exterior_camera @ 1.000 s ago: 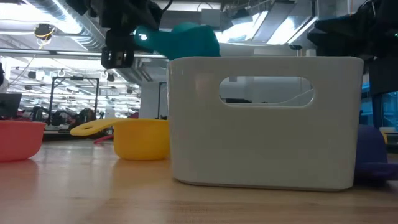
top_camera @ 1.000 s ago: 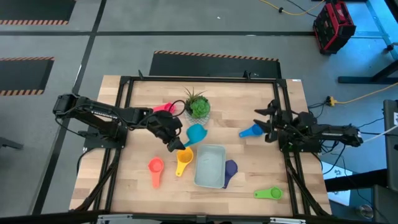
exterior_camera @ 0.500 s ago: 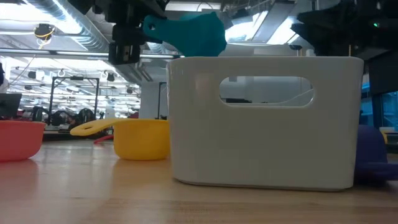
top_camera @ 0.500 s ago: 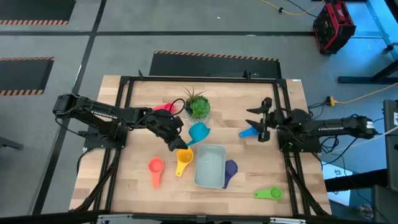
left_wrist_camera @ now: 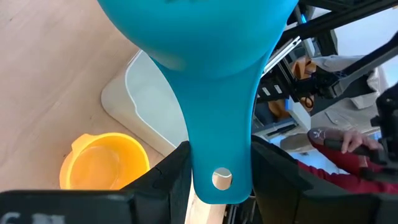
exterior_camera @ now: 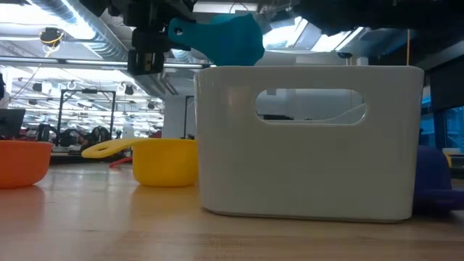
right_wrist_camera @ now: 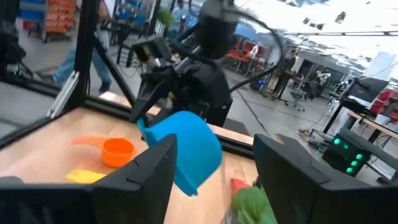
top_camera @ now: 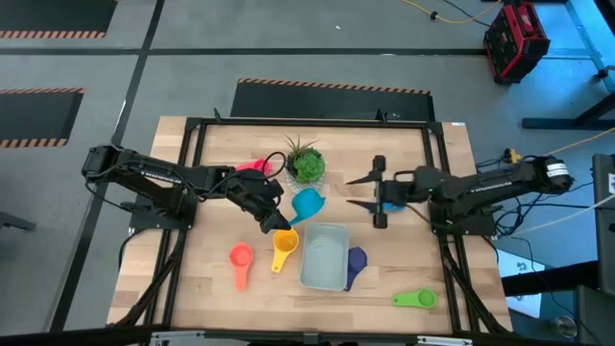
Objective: Nest measuring cups in basket
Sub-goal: Adjust the light blue measuring cup
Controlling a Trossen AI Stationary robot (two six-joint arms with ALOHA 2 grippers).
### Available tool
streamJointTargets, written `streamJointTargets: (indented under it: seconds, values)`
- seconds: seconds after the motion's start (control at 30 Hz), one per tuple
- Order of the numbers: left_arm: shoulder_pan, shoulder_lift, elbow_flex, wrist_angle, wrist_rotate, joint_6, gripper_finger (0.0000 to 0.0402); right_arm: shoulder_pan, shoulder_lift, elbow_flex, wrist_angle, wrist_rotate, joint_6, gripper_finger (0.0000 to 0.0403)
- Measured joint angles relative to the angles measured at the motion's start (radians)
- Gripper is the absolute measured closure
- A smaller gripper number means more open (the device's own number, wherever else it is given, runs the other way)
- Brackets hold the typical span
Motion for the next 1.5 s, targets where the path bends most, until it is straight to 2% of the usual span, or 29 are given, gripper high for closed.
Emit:
streamJointTargets:
  seconds: [0.23, 0.53, 0.63, 0.87, 1.03, 1.13, 1.37, 1.5]
  values:
    - [0.000, 0.000, 0.000, 0.000, 0.000, -0.001, 0.0261, 0.030, 0.177, 0.105, 0.000, 0.000, -0.036, 0.0186]
    - [0.000, 0.000, 0.000, 0.000, 0.001, -0.001, 0.0261, 0.060, 0.334, 0.197, -0.002, 0.005, -0.133, 0.0186]
    - [0.000, 0.000, 0.000, -0.001, 0.001, -0.003, 0.0262, 0.071, 0.367, 0.215, 0.000, 0.063, -0.135, 0.0186]
    - [0.000, 0.000, 0.000, 0.006, 0.004, -0.001, 0.0262, 0.083, 0.401, 0.223, 0.001, 0.276, -0.193, 0.0186]
    - [0.000, 0.000, 0.000, 0.009, 0.003, -0.001, 0.0262, 0.084, 0.405, 0.222, 0.006, 0.346, -0.197, 0.0189]
    - [0.000, 0.000, 0.000, 0.014, 0.004, -0.001, 0.0262, 0.084, 0.406, 0.222, 0.013, 0.349, -0.197, 0.0206]
    - [0.000, 0.000, 0.000, 0.038, 0.010, -0.001, 0.0262, 0.084, 0.405, 0.222, 0.023, 0.350, -0.196, 0.0284]
    - [0.000, 0.000, 0.000, 0.039, 0.009, -0.001, 0.0262, 0.084, 0.406, 0.222, 0.024, 0.353, -0.181, 0.0311]
